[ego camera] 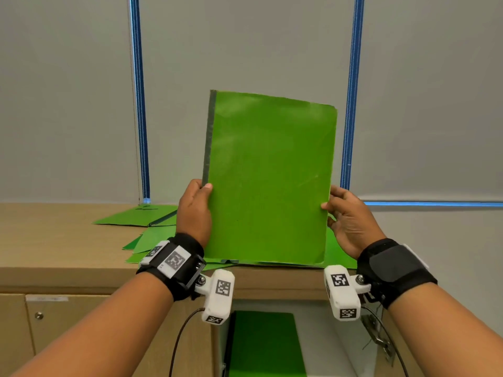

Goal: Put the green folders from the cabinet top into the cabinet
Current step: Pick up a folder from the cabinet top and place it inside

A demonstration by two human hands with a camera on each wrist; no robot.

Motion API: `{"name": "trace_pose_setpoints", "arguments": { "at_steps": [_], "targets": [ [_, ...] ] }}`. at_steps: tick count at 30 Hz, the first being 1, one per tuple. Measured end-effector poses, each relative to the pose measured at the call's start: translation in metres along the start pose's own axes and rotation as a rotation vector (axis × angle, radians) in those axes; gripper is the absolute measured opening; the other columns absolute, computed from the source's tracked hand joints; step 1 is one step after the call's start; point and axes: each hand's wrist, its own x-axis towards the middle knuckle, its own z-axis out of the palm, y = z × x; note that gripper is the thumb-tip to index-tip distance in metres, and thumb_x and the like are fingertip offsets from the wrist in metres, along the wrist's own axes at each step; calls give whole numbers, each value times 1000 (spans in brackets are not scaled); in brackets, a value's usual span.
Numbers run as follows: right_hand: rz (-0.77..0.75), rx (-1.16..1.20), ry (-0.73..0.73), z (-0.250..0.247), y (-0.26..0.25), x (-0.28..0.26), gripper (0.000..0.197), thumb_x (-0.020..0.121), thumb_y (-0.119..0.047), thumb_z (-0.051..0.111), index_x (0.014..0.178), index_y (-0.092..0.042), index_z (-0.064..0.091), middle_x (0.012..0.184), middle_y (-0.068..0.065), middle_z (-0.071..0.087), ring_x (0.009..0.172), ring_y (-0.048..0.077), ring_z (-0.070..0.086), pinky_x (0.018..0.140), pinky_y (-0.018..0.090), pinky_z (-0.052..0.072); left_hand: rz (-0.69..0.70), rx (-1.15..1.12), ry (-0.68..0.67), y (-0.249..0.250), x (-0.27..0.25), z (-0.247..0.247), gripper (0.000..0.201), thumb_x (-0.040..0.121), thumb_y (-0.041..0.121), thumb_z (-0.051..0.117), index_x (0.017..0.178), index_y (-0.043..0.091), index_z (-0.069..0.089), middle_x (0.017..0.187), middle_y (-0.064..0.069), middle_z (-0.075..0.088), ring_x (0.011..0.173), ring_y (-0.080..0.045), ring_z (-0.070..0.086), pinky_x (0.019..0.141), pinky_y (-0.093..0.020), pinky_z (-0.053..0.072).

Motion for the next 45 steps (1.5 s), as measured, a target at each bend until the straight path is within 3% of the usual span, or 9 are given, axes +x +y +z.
{"name": "trace_pose_setpoints", "arguments": {
  "at_steps": [8, 12, 17, 23, 28, 31, 36, 41, 45],
  "targets": [
    [146, 10, -33, -8, 52, -31, 47, 79, 16, 36, 113, -7, 59, 114, 18, 63, 101, 32, 56, 88, 51, 48, -126, 92, 7, -39, -64, -7, 16, 81, 17, 38, 81, 7, 50, 75, -11, 46, 64, -15, 38, 58, -30, 30],
    [208, 23, 14, -18, 82, -52, 43, 79, 18, 33, 100, -9, 61, 107, 17, 62, 89, 28, 57, 77, 43, 50, -212, 120, -19, -62, -102, -13, 13, 86, 12, 37, 74, 12, 42, 71, -9, 39, 62, -15, 35, 59, -31, 29],
    [282, -3, 14, -35, 133, -77, 43, 80, 18, 33, 95, -10, 62, 98, 13, 65, 75, 19, 59, 66, 34, 52, -294, 152, -41, -106, -153, -30, 25, 81, 24, 38, 87, 3, 49, 81, -14, 50, 74, -23, 45, 70, -42, 38],
    [384, -20, 40, -56, 203, -100, 38, 77, 17, 36, 86, -9, 62, 105, 15, 64, 87, 27, 55, 77, 40, 44, -435, 189, -42, -161, -206, -37, 28, 75, 33, 40, 85, 10, 53, 88, -24, 56, 77, -30, 50, 76, -59, 41],
    [508, -105, 103, -79, 255, -114, 30, 87, 14, 36, 87, -6, 59, 87, 9, 61, 65, 14, 49, 66, 29, 40, -612, 231, -62, -203, -260, -31, 30, 77, 32, 36, 93, 18, 58, 103, -9, 62, 102, -30, 54, 96, -51, 43],
    [596, -132, 102, -95, 290, -118, 25, 86, 15, 35, 84, -3, 52, 85, 5, 66, 65, 12, 57, 65, 28, 44, -677, 237, -58, -230, -283, -26, 26, 79, 26, 35, 89, 21, 58, 95, -5, 62, 97, -30, 55, 90, -46, 43],
    [678, -158, 122, -115, 340, -111, 36, 87, 16, 32, 81, -9, 57, 57, -10, 66, 63, 13, 56, 62, 26, 44, -769, 322, -83, -276, -304, -17, 63, 75, 39, 34, 123, 2, 54, 124, -19, 58, 116, -34, 51, 103, -48, 39],
    [662, -154, 199, -134, 377, -90, 37, 79, 20, 36, 89, -5, 61, 67, 0, 71, 67, 19, 64, 63, 32, 55, -767, 384, -115, -300, -291, 5, 40, 87, 21, 40, 122, 6, 51, 108, -4, 57, 96, -19, 51, 80, -23, 35],
    [647, -155, 301, -150, 401, -72, 52, 69, 25, 47, 117, 7, 55, 94, 20, 71, 82, 31, 67, 71, 40, 58, -627, 567, -289, -320, -294, 11, 69, 91, 14, 58, 150, 8, 22, 148, -11, 31, 135, -18, 32, 106, -12, 18]
  ]
}}
